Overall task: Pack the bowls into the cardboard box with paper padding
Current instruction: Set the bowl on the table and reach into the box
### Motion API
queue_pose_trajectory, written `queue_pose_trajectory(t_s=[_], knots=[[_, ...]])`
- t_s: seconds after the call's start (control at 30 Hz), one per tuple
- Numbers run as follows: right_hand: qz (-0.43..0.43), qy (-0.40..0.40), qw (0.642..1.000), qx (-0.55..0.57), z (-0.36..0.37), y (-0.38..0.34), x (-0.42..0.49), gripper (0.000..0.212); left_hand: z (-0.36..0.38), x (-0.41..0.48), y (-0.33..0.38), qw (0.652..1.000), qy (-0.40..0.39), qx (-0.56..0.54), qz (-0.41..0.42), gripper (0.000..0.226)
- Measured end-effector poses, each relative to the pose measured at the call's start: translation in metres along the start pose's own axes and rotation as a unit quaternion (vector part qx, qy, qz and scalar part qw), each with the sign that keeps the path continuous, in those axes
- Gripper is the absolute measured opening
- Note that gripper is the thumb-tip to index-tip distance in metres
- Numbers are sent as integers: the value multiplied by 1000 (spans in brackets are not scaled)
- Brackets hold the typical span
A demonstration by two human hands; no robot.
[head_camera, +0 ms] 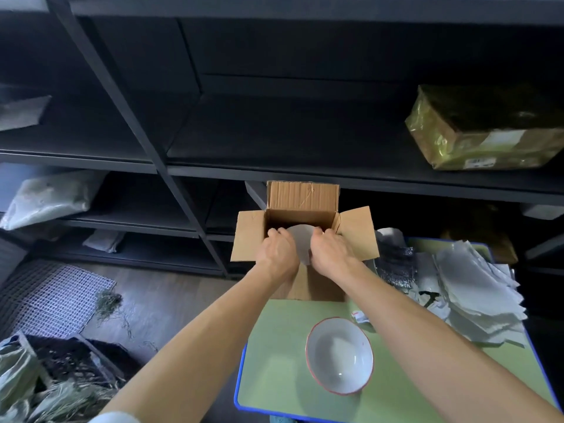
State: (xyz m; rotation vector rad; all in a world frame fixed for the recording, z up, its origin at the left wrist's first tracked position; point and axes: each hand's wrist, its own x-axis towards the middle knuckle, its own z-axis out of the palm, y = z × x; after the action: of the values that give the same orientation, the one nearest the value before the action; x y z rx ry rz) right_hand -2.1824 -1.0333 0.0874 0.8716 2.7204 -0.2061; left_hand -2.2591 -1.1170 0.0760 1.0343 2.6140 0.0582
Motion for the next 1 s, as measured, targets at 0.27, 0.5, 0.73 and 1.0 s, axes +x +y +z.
queue_pose_trajectory(t_s=[0.27,0.5,0.73,1.0], knots=[[54,-66,996,39,9,0,20,74,3,16,3,998,-32,-37,-30,45],[66,30,996,49,11,0,9,72,4,14,3,1000,14,-14,-16,51],[55,121,986,103,-7,9,-10,64,-28,-3,-4,985,73,-153,-23,33],[37,181,974,129,-24,23,-52,43,-55,-50,-4,971,118,-209,14,37]])
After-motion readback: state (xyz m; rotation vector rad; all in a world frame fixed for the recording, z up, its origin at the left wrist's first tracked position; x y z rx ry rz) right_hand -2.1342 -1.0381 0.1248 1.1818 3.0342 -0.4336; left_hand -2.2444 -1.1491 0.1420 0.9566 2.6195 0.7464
